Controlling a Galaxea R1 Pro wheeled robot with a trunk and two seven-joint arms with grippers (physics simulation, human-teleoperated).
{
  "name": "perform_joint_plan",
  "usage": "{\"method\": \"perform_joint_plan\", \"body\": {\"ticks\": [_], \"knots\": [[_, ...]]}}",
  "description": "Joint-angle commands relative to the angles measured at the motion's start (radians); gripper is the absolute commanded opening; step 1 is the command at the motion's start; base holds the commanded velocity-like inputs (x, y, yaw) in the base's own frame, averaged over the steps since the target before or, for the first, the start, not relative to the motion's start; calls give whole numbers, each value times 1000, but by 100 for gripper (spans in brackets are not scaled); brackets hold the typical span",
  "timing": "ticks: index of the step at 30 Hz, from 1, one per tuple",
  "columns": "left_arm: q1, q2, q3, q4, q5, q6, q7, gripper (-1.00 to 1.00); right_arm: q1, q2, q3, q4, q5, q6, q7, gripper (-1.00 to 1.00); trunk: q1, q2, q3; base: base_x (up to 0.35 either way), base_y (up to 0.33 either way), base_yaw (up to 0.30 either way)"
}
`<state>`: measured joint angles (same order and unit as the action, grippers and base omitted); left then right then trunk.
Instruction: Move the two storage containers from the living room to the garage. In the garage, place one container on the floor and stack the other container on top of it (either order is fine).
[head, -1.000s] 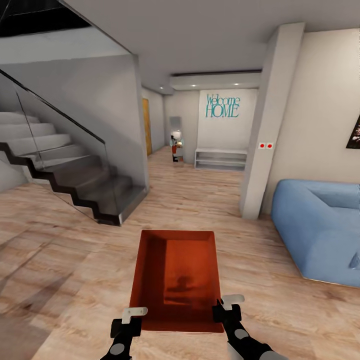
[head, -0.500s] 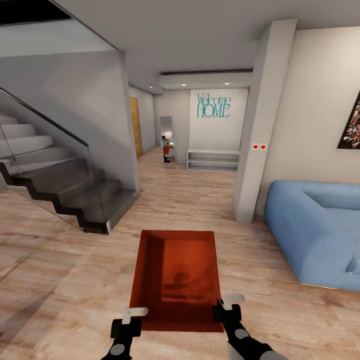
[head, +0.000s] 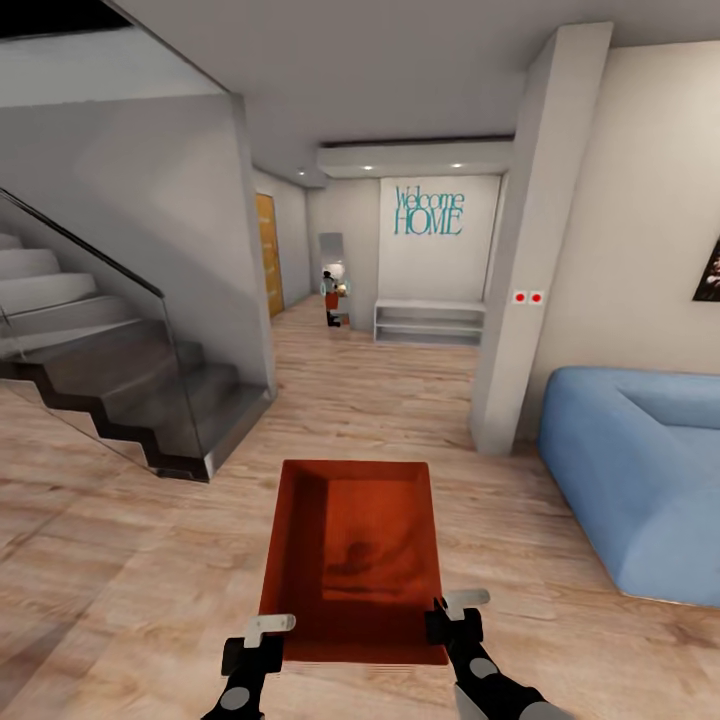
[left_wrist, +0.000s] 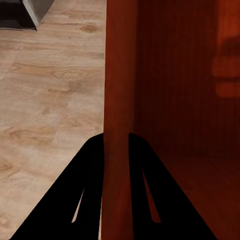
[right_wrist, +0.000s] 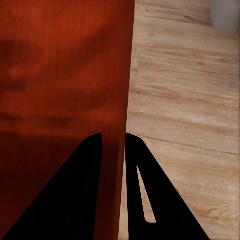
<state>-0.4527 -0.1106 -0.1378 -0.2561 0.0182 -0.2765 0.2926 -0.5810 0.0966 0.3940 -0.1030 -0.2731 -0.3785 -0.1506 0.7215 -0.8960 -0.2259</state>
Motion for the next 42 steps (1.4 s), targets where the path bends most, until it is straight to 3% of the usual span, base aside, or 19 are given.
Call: {"method": "perform_joint_plan", "body": {"ticks": [1,42], "knots": [[-1,0,12,-18,12,-77,9,-100,0,-3,-41,2,-23,-8,-53,-100,1,-1,-1,322,0,0],[-1,0,13,-17,14,-73,10,-100,0,-3,-41,2,-24,-8,-48,-100,1,-1,-1,322,0,0]]}}
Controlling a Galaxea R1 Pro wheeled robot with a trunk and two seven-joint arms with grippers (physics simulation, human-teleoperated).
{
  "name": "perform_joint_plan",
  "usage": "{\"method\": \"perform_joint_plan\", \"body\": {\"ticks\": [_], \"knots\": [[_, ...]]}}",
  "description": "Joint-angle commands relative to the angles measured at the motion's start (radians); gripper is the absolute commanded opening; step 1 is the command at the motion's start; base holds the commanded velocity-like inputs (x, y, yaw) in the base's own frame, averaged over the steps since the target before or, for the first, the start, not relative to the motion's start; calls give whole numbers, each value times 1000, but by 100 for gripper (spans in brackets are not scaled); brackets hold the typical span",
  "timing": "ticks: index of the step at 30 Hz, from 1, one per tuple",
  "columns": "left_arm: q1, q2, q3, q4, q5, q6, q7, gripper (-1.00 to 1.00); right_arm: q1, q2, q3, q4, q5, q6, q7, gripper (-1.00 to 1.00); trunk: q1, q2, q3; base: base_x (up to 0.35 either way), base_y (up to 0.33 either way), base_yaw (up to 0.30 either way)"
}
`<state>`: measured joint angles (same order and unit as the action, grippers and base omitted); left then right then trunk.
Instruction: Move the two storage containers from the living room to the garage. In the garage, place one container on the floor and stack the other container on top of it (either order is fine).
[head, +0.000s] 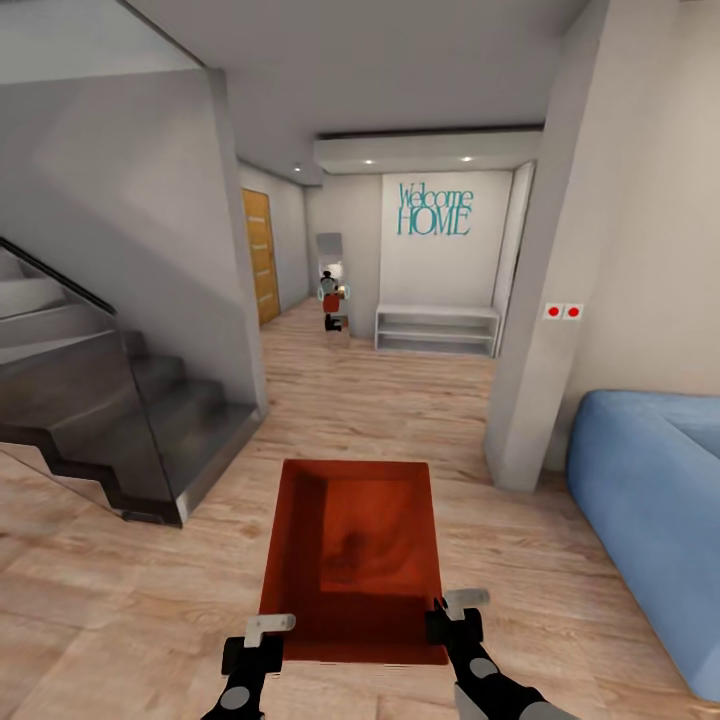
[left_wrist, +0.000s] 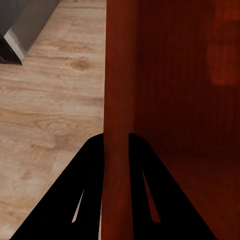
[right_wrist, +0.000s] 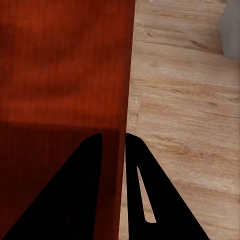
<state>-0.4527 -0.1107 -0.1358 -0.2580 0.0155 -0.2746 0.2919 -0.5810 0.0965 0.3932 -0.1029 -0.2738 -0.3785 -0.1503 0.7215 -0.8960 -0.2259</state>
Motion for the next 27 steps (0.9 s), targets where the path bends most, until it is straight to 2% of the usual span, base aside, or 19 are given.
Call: {"method": "perform_joint_plan", "body": {"ticks": [1,27], "knots": [[-1,0,11,-15,17,-76,10,-100,0,-3,-40,2,-23,-8,-48,-100,1,-1,-1,322,0,0],[-1,0,12,-15,17,-76,10,-100,0,-3,-42,2,-24,-8,-46,-100,1,-1,-1,322,0,0]]}}
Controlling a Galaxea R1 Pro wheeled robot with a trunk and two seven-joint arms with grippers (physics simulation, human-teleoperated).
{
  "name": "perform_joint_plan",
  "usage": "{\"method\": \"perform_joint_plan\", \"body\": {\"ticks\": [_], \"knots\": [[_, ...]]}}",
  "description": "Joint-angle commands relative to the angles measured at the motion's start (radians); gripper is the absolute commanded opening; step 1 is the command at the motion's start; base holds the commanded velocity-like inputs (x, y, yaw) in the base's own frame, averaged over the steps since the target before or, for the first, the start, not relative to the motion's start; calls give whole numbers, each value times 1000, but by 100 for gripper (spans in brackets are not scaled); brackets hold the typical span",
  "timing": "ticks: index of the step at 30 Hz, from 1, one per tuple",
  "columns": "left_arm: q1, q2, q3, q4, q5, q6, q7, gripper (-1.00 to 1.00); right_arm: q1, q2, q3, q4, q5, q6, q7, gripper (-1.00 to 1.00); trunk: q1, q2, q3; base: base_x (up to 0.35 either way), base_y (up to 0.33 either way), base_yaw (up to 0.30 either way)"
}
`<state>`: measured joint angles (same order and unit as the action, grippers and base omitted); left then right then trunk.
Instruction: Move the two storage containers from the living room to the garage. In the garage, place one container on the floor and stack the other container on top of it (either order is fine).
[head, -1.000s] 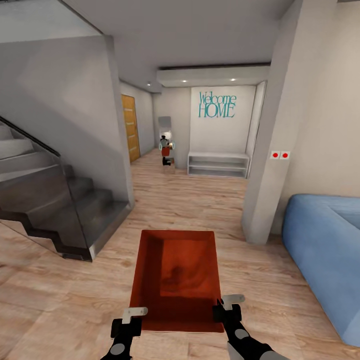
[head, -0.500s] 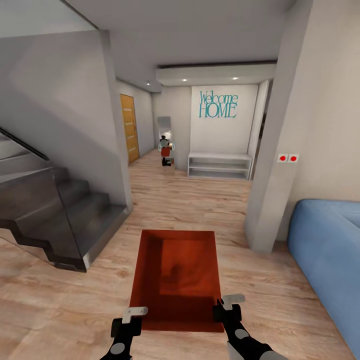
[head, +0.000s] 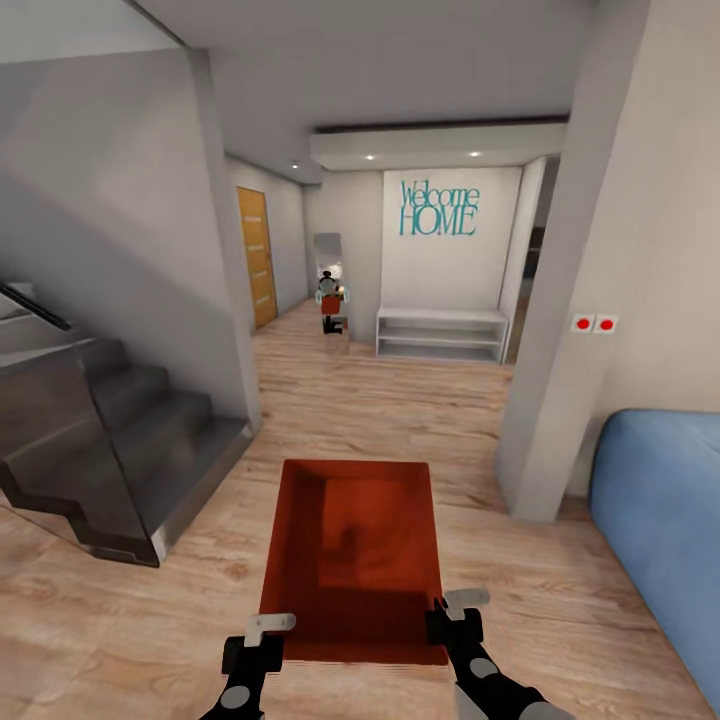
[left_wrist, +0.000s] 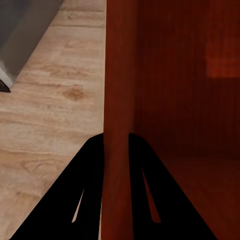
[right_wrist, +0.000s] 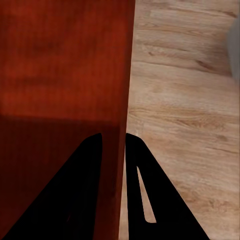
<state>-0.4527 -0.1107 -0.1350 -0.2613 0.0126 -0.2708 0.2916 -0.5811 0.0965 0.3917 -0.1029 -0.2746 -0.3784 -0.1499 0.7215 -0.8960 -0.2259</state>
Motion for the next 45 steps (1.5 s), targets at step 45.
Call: {"method": "perform_joint_plan", "body": {"ticks": [45], "knots": [[-1,0,15,-12,23,-79,11,-100,0,-3,-40,2,-23,-8,-46,-100,1,-1,-1,322,0,0]]}}
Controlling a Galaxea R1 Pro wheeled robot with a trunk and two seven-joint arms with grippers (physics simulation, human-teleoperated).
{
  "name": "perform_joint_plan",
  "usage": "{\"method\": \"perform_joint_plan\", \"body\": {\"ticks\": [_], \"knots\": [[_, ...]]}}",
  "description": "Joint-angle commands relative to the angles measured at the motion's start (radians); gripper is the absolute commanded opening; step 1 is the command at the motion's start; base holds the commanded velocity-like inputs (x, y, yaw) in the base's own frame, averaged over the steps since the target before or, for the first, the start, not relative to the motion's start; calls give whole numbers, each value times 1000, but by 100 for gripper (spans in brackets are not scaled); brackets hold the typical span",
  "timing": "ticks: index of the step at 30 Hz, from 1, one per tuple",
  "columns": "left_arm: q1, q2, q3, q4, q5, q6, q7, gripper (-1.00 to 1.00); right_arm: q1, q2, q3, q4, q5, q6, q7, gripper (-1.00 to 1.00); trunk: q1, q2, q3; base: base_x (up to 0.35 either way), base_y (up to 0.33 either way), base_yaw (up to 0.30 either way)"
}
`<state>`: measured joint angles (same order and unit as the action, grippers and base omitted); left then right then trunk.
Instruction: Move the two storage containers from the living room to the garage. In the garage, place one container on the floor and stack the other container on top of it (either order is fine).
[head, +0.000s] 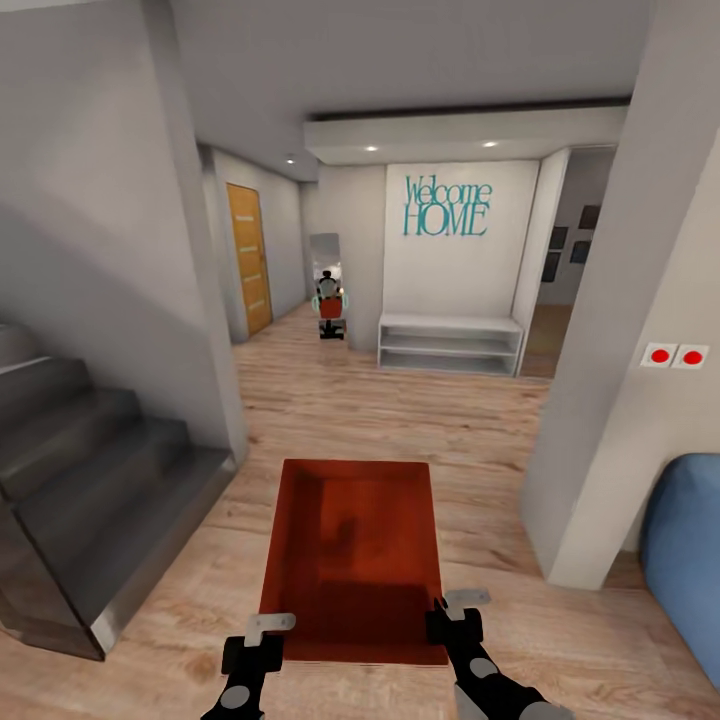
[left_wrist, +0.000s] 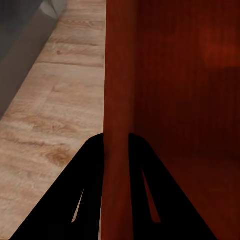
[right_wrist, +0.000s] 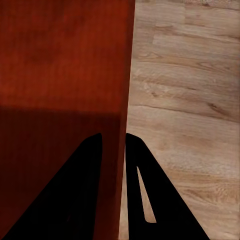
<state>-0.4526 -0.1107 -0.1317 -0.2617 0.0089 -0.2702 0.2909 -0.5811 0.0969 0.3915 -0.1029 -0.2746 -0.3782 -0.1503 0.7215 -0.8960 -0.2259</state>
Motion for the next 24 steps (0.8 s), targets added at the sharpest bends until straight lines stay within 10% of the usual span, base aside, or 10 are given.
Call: {"method": "perform_joint_plan", "body": {"ticks": [1,24], "knots": [[-1,0,12,-11,26,-80,11,-100,0,-3,-40,2,-23,-8,-46,-100,1,-1,-1,322,0,0],[-1,0,12,-11,27,-79,11,-100,0,-3,-40,2,-23,-7,-46,-100,1,-1,-1,322,0,0]]}}
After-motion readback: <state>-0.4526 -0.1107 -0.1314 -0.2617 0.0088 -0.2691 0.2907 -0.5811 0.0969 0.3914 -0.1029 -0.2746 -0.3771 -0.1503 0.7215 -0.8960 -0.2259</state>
